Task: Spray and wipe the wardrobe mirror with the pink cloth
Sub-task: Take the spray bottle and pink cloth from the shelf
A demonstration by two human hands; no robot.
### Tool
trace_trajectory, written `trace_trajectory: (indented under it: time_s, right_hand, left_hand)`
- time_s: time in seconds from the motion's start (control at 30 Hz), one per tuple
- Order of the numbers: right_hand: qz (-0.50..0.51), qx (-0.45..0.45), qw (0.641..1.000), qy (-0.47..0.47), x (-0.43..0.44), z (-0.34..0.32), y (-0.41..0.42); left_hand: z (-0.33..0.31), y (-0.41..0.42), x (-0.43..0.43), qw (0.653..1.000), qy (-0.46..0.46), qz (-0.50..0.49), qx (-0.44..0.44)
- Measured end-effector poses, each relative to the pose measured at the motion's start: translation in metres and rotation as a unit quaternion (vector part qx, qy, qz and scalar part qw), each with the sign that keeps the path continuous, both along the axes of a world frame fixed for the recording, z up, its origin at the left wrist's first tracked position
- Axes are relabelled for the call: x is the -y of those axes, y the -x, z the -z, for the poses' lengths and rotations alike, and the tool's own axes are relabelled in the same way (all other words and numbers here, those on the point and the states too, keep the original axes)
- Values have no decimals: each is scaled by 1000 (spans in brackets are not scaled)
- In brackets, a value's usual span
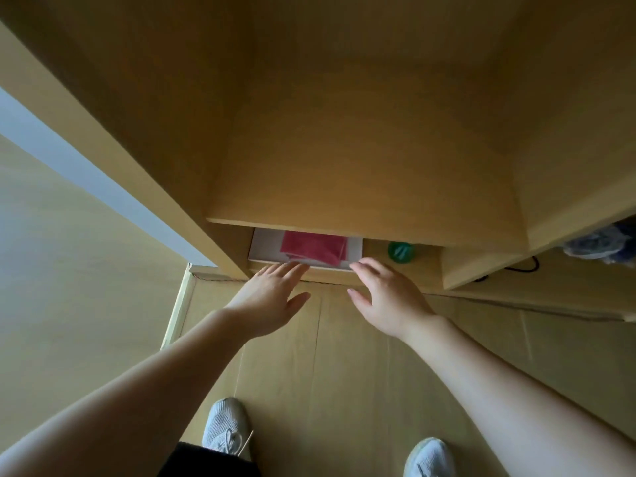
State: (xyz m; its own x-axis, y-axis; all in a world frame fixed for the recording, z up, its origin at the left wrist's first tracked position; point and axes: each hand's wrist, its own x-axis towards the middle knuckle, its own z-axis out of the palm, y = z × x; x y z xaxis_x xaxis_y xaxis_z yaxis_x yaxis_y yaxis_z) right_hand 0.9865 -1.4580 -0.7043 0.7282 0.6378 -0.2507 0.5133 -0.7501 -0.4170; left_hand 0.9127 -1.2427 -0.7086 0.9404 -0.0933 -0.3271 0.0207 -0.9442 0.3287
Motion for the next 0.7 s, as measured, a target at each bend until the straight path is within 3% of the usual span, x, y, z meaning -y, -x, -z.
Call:
trace_trajectory:
  time_s: [0.33, 0.7]
  right_hand:
    - [50, 70, 996, -17, 0, 153, -20]
    - [176, 125, 976, -34, 35, 189, -43]
  left_hand:
    - [137, -51, -3, 991, -78, 78, 78]
    - [161, -68, 14, 986, -63, 81, 131]
